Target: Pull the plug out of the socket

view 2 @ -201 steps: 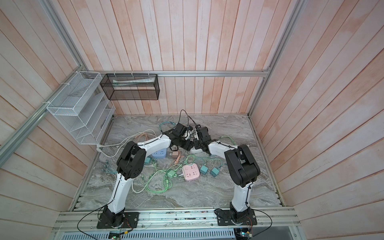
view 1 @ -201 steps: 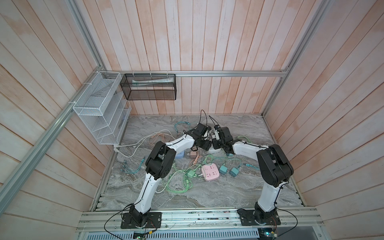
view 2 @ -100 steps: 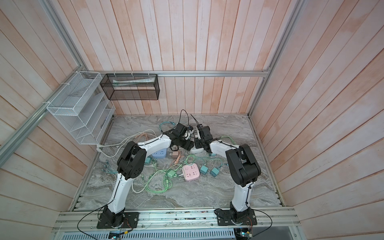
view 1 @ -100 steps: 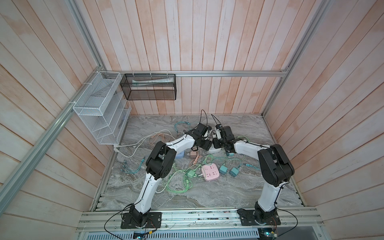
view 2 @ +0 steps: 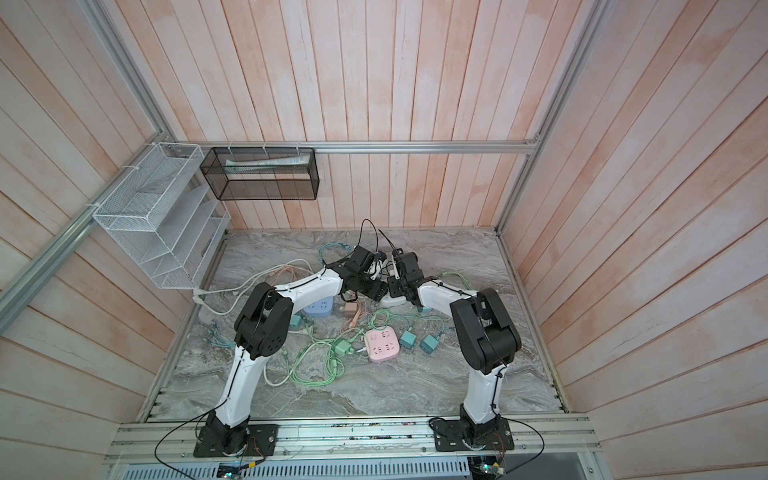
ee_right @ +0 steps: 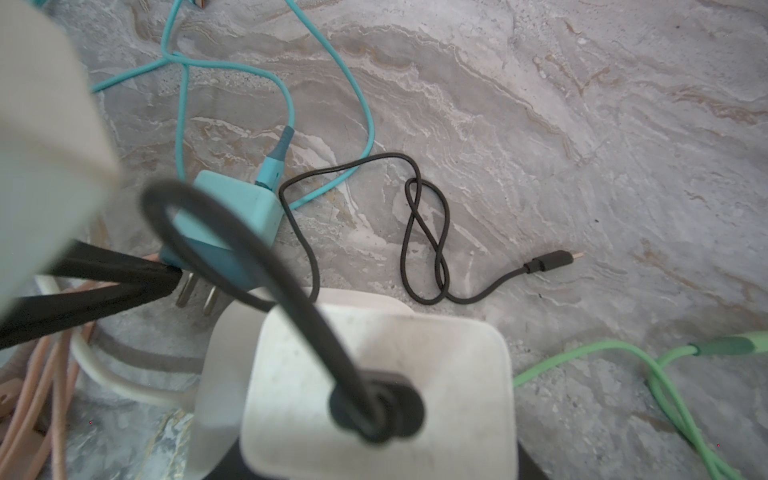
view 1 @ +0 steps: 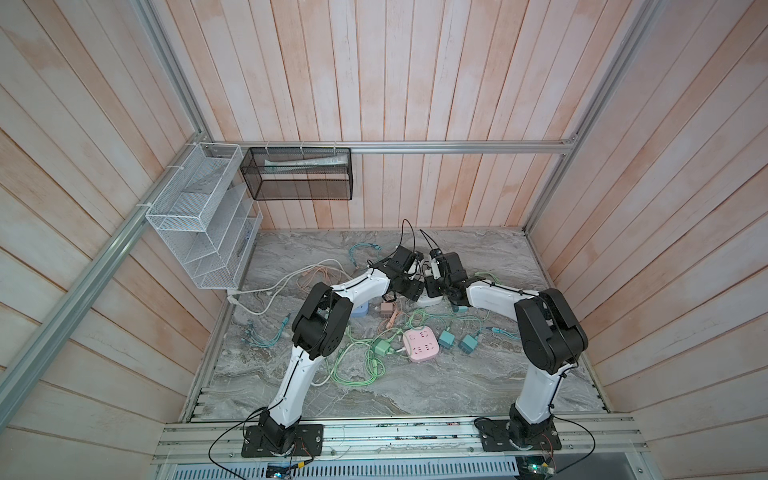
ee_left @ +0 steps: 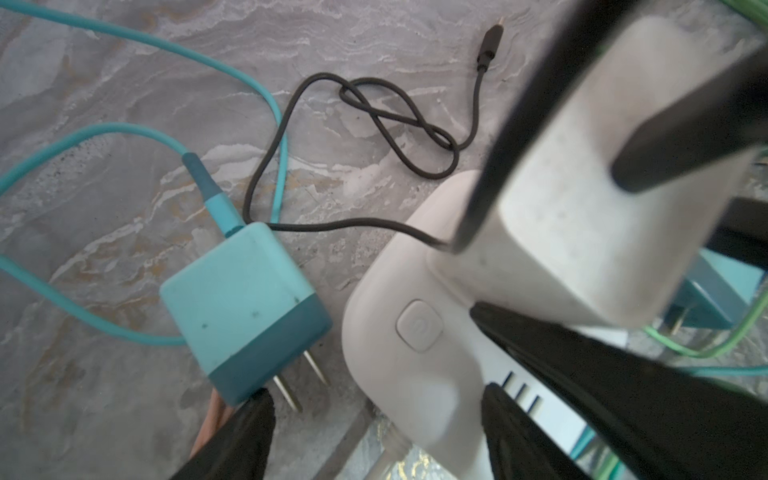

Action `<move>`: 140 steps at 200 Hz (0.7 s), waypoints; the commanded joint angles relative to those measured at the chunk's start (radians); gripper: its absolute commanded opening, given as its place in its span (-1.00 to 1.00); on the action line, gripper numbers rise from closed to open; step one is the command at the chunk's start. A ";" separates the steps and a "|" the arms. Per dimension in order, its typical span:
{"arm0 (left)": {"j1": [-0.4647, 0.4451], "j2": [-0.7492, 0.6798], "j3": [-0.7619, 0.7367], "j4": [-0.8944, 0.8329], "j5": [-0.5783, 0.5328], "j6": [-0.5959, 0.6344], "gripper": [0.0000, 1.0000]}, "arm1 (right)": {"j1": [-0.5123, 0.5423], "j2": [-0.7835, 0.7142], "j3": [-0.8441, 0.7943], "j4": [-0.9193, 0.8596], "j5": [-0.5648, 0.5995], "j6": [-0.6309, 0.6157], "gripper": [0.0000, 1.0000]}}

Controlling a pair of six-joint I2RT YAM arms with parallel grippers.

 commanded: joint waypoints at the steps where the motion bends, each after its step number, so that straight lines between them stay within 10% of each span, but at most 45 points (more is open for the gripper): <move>1: -0.016 0.092 -0.030 -0.153 -0.041 0.035 0.60 | -0.014 -0.060 0.034 0.058 -0.036 0.036 -1.00; 140: -0.016 0.096 -0.040 -0.158 -0.046 0.036 0.60 | -0.017 -0.065 0.064 0.050 -0.049 0.012 -1.00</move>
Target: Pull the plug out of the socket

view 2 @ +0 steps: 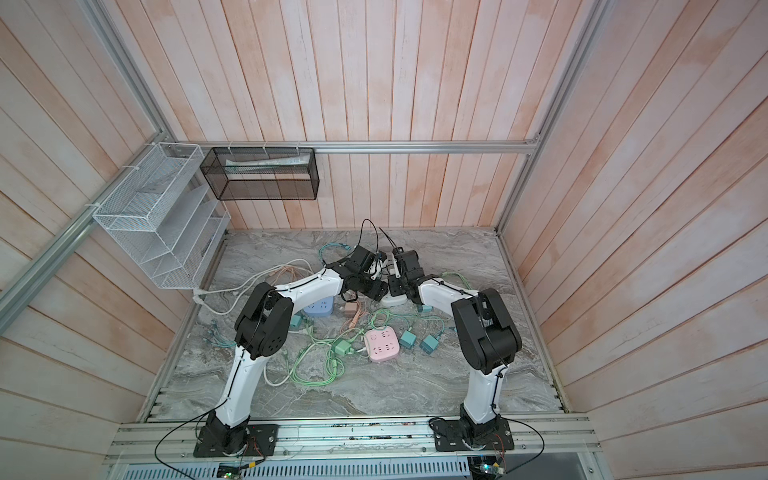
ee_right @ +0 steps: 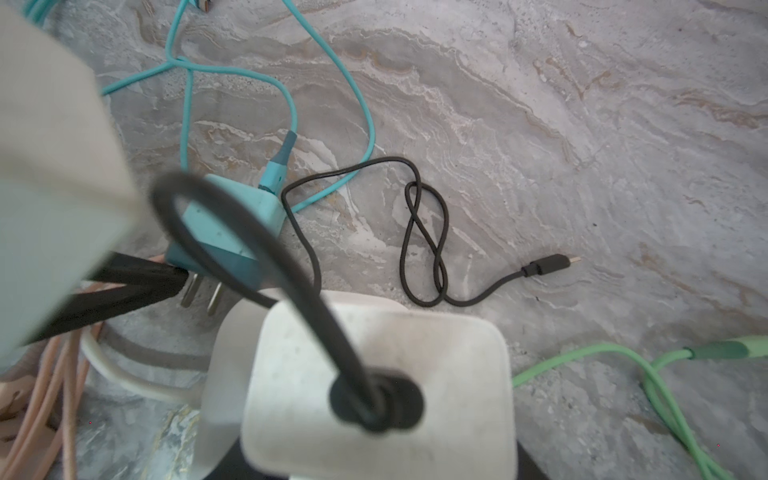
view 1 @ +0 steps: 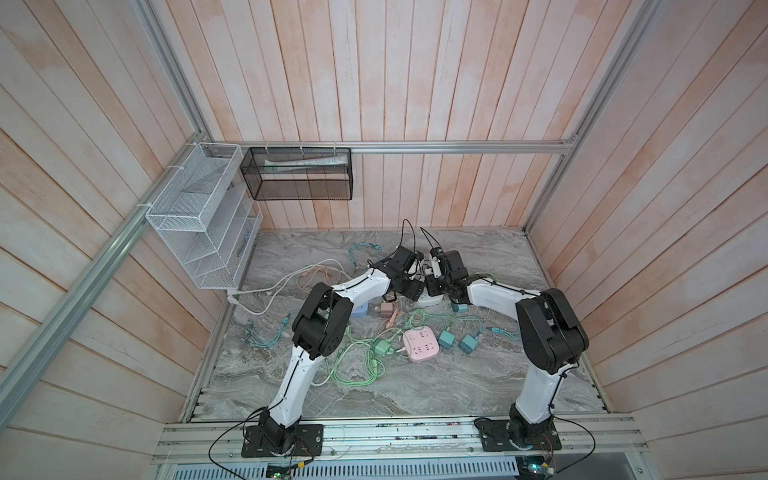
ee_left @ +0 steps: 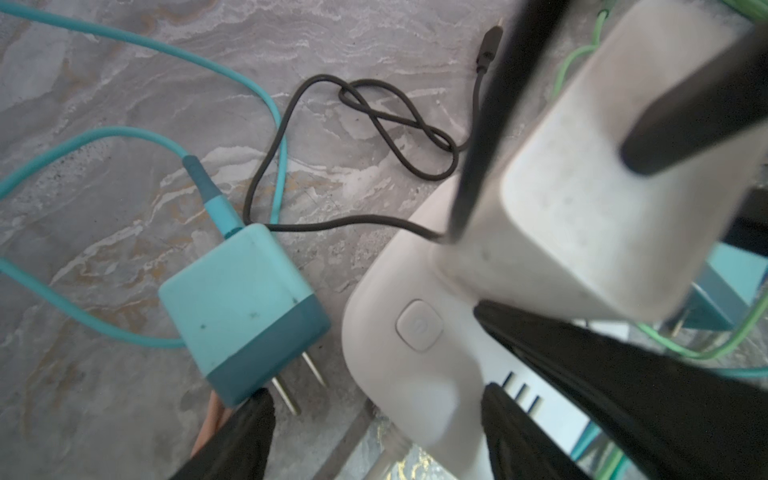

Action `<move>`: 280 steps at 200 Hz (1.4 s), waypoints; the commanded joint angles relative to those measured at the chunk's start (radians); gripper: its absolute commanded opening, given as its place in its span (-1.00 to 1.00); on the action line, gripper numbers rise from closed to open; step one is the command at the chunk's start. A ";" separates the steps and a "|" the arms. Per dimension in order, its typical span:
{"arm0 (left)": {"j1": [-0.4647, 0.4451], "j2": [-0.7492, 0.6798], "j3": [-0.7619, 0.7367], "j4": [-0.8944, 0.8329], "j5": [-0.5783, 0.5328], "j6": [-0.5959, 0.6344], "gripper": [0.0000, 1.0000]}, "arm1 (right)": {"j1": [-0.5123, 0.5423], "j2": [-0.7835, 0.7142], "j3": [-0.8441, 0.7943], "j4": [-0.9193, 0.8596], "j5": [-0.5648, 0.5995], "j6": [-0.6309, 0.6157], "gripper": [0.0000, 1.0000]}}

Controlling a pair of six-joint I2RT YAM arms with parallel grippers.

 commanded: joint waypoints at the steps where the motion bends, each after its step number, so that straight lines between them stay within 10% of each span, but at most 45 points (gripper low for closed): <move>1: -0.015 0.095 -0.041 -0.156 -0.045 0.036 0.60 | -0.015 -0.064 0.041 0.083 -0.041 0.023 -1.00; 280: -0.016 0.062 -0.074 -0.118 -0.052 0.044 0.60 | -0.203 -0.091 -0.064 -0.038 -0.177 0.099 -1.00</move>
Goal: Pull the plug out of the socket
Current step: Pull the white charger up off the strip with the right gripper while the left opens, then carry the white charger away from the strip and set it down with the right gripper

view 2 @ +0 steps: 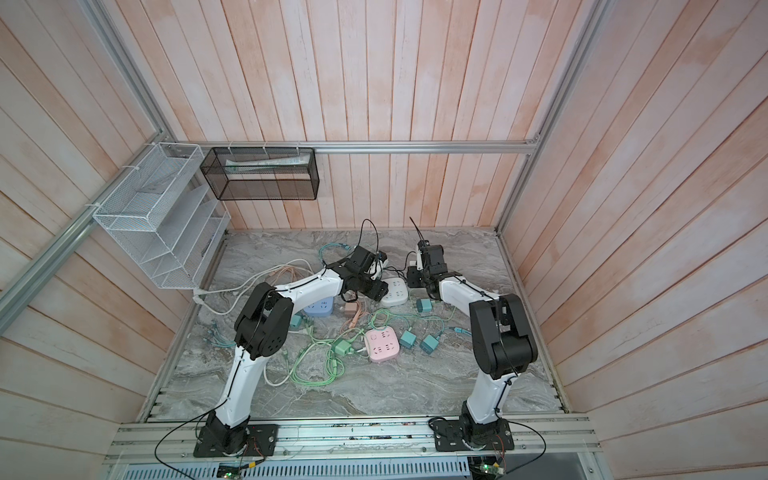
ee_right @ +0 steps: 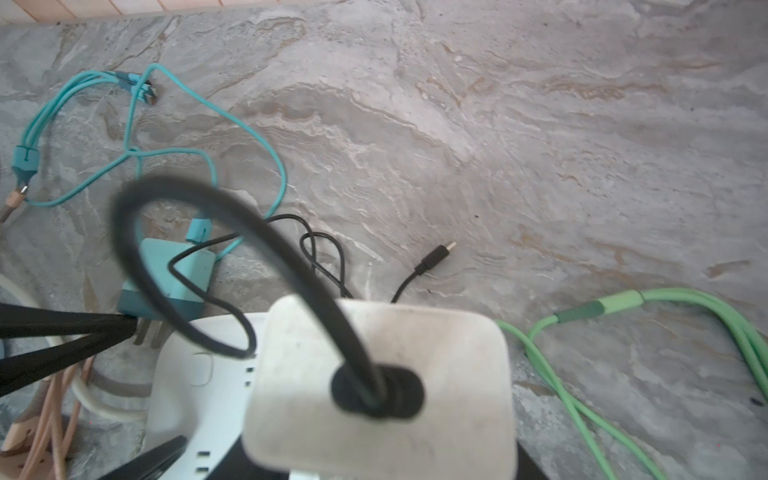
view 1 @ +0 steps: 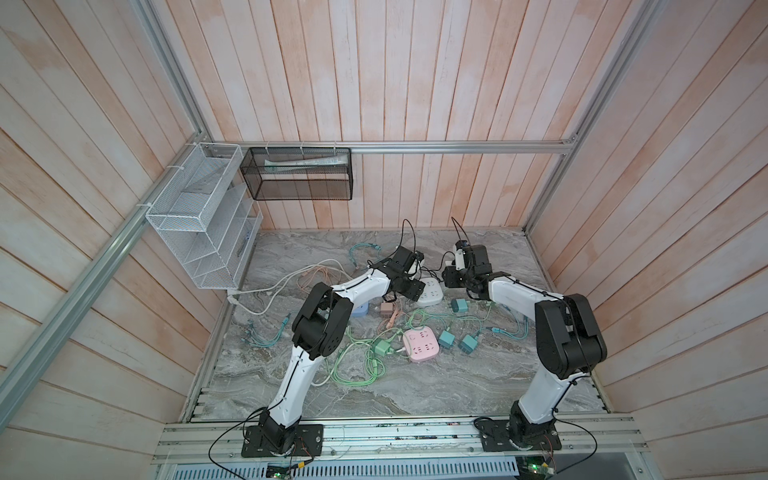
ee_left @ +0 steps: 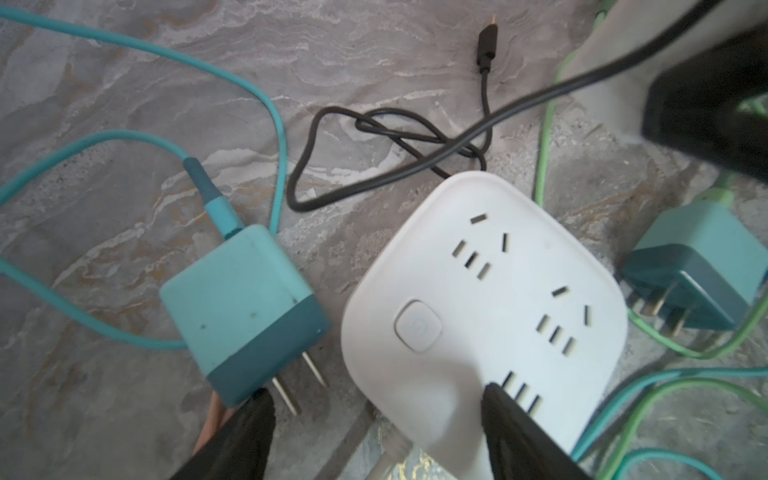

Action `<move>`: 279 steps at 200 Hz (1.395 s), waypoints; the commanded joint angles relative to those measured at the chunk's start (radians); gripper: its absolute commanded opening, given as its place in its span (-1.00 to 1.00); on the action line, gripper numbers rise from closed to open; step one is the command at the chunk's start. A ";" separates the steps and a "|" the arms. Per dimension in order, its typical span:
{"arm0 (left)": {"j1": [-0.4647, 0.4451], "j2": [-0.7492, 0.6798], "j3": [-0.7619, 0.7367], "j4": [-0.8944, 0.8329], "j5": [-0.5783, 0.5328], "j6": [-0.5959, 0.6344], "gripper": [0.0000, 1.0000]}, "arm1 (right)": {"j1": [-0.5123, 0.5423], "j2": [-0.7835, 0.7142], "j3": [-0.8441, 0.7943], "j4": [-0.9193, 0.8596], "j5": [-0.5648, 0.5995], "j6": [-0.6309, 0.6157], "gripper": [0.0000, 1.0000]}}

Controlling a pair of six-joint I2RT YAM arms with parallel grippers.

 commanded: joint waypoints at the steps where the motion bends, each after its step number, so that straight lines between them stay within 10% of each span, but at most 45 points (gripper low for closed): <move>1: -0.015 0.064 -0.065 -0.129 -0.051 0.039 0.60 | -0.020 -0.016 -0.020 -0.042 -0.061 0.022 -1.00; 174: -0.014 0.036 -0.057 -0.109 -0.062 0.026 0.63 | -0.062 0.035 -0.036 -0.129 -0.167 0.043 -1.00; 279: -0.014 0.035 -0.055 -0.111 -0.063 0.027 0.63 | -0.078 0.038 -0.029 -0.145 -0.171 0.054 -0.23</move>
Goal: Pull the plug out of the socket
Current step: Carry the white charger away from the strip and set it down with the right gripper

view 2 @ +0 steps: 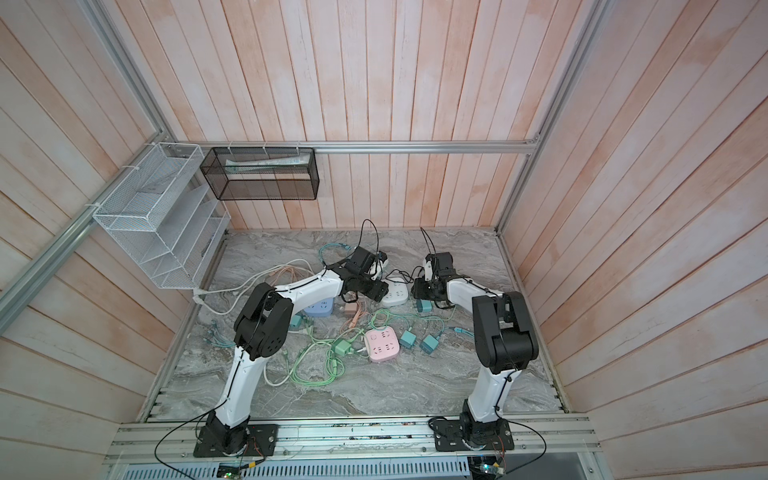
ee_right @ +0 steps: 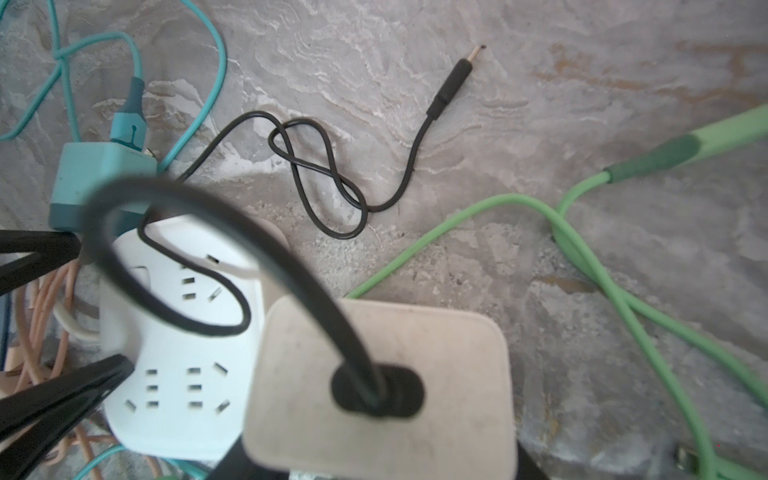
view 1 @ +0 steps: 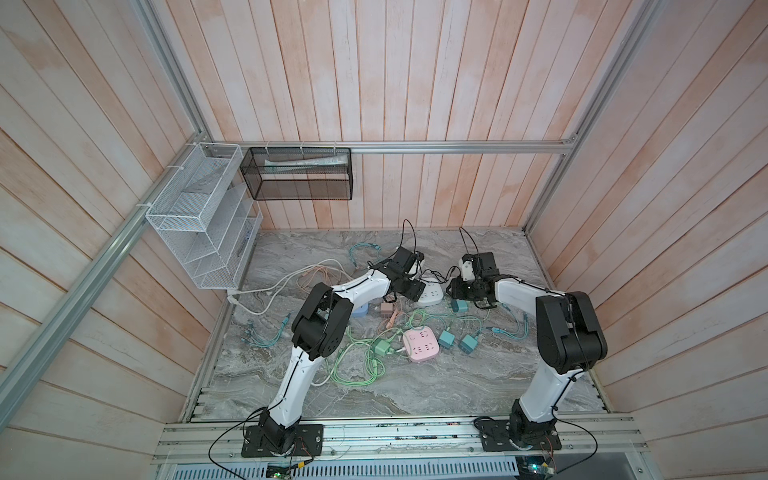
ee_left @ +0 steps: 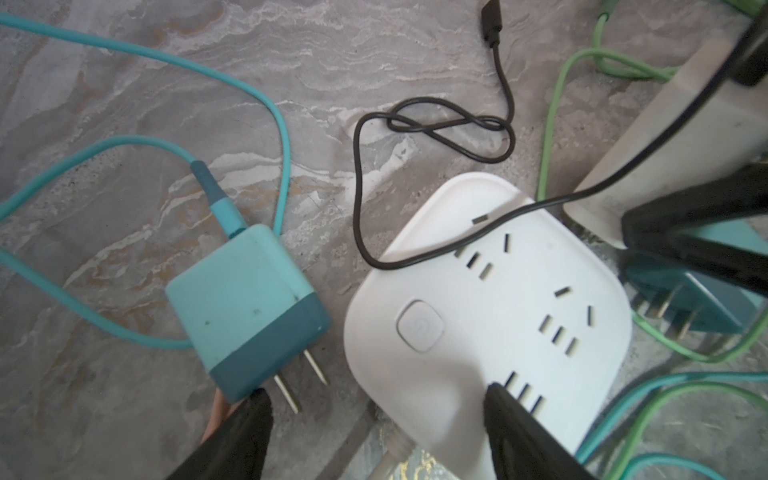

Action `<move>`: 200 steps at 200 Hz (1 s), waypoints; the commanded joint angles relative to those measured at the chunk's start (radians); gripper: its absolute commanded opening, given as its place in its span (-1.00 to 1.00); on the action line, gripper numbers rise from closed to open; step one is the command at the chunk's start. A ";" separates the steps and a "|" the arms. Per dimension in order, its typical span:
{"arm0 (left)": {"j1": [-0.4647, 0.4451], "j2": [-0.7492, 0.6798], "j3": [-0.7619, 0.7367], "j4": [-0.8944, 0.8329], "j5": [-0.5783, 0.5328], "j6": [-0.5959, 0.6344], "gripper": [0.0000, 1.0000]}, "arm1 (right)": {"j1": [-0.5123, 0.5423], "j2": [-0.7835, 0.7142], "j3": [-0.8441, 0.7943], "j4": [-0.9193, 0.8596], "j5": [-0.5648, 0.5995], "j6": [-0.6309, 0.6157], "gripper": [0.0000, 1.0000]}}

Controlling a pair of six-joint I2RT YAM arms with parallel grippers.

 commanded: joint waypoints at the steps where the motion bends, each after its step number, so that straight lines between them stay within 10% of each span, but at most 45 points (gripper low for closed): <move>1: -0.009 0.044 -0.042 -0.132 -0.043 0.026 0.64 | -0.008 0.007 0.006 -0.018 -0.010 0.009 -0.23; 92: -0.010 0.046 -0.025 -0.140 -0.043 0.027 0.64 | -0.019 -0.019 0.002 -0.033 0.006 0.022 0.61; 200: -0.009 0.015 -0.016 -0.130 -0.080 0.010 0.82 | -0.020 -0.191 -0.127 0.111 0.099 -0.007 0.64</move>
